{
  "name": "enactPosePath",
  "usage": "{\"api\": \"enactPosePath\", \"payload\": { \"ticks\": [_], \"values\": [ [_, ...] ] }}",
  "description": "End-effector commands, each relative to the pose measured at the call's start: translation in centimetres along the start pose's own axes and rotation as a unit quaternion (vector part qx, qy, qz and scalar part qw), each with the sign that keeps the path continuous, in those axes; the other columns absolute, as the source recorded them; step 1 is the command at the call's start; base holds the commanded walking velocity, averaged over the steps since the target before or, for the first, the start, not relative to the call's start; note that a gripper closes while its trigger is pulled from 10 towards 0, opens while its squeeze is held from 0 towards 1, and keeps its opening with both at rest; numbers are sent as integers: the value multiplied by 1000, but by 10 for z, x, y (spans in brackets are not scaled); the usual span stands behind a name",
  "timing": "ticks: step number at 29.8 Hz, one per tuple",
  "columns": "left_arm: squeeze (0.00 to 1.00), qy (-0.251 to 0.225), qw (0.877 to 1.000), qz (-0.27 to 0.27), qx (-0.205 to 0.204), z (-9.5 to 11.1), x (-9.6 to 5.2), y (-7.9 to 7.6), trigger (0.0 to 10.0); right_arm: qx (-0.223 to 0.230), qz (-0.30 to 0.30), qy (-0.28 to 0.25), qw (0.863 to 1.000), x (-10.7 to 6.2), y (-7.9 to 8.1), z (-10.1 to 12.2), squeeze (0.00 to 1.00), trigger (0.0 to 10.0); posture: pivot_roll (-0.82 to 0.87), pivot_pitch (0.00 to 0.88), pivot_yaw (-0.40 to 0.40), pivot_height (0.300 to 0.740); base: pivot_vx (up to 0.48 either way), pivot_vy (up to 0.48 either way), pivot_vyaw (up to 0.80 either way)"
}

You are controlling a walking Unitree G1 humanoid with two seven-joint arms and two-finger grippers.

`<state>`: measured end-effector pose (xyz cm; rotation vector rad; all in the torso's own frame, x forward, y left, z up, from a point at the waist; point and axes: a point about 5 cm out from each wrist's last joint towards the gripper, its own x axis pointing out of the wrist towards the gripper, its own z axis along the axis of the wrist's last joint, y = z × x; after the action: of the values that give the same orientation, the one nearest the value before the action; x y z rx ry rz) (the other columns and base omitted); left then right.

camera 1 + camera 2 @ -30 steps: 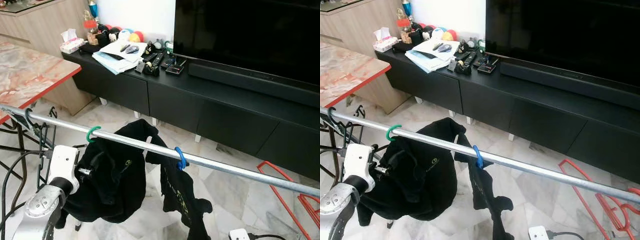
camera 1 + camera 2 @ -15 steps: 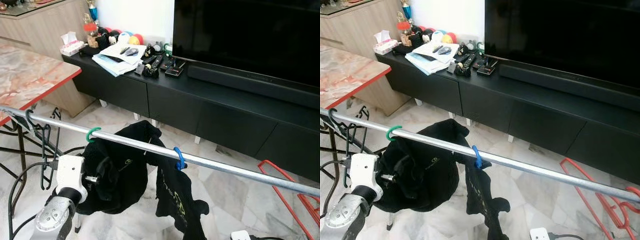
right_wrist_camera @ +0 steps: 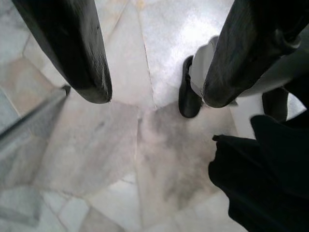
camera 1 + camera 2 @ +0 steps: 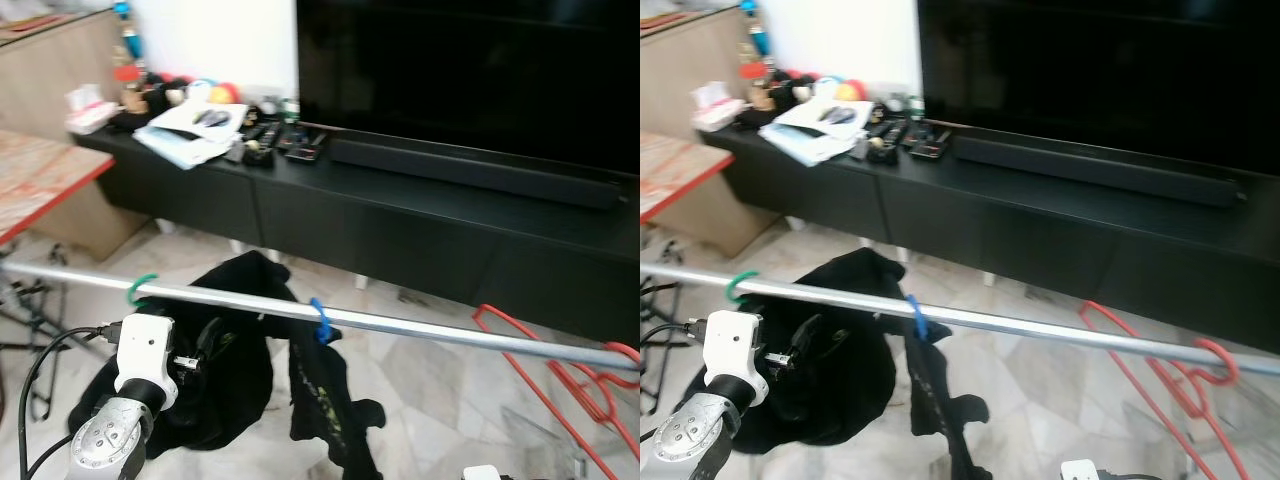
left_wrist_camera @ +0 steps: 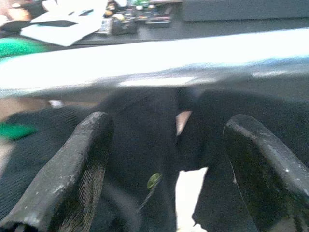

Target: Hang hanger

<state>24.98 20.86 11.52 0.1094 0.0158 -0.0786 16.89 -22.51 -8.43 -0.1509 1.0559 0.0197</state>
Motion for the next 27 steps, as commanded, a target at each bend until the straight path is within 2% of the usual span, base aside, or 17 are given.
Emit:
{"api": "enactPosePath", "payload": {
  "ticks": [1,7,11,20,27],
  "values": [
    [0,-9,1000,4,5,4,-1,1,10000,1,4,10,1000,0,2,-4,0,10000,-13,62,55,740,0,0,-775],
    [0,-31,999,12,3,11,1,2,10000,1,4,10,1000,0,1,-3,0,10000,-10,68,52,740,0,0,-775],
    [0,-34,999,14,4,11,1,1,10000,-2,4,9,1000,0,1,-2,0,10000,-9,71,49,740,0,-305,-770],
    [0,-38,999,23,-8,10,-1,0,10000,-1,4,0,1000,0,0,0,0,10000,-6,76,41,740,0,-34,0],
    [0,-10,999,28,-16,-5,-10,-1,10000,-5,10,-1,1000,0,0,1,0,10000,-2,80,41,740,0,0,0]
  ]
}}
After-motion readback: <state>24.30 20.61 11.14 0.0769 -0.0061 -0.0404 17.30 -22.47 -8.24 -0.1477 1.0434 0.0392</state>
